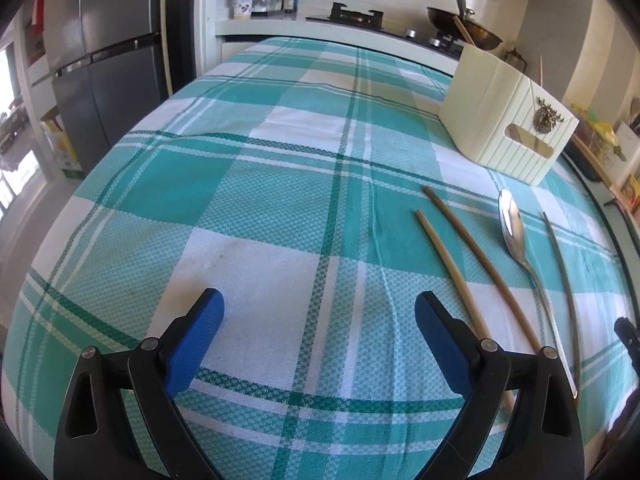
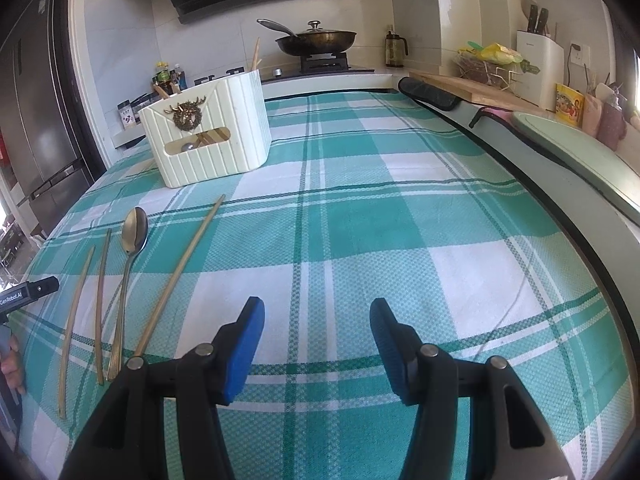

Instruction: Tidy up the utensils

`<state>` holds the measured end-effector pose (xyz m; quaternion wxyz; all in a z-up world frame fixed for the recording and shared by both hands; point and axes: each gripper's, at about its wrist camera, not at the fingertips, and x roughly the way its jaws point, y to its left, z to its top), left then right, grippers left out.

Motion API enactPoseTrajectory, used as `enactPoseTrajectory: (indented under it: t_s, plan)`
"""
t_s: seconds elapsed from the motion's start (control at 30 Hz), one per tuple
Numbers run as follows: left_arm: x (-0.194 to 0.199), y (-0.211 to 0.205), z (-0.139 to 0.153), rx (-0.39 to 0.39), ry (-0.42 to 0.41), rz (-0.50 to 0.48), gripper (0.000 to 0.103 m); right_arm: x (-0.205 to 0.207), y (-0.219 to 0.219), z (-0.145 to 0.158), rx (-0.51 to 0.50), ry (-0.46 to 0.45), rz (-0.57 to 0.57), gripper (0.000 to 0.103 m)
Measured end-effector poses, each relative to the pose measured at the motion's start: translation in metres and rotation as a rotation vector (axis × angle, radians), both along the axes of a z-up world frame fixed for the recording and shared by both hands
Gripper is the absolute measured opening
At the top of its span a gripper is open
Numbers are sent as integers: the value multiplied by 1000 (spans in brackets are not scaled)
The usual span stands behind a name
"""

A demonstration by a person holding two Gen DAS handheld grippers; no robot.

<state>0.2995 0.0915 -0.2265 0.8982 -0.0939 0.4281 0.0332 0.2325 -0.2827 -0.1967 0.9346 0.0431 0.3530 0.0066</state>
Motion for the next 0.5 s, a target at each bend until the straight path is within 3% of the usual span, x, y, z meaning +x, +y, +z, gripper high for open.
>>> enactPoseTrajectory:
  t_s: [0.23,0.33,0.5]
  plan:
    - [2,-3,-1,18,12,-7,99,22,52,15,10,34,180,56]
    - [2,-3,-1,20,14,-8,99,40,81,12,-37,91,262,56]
    - [2,-4,-2,17,14,-9,100,59,111,-2,-109,145,305,51]
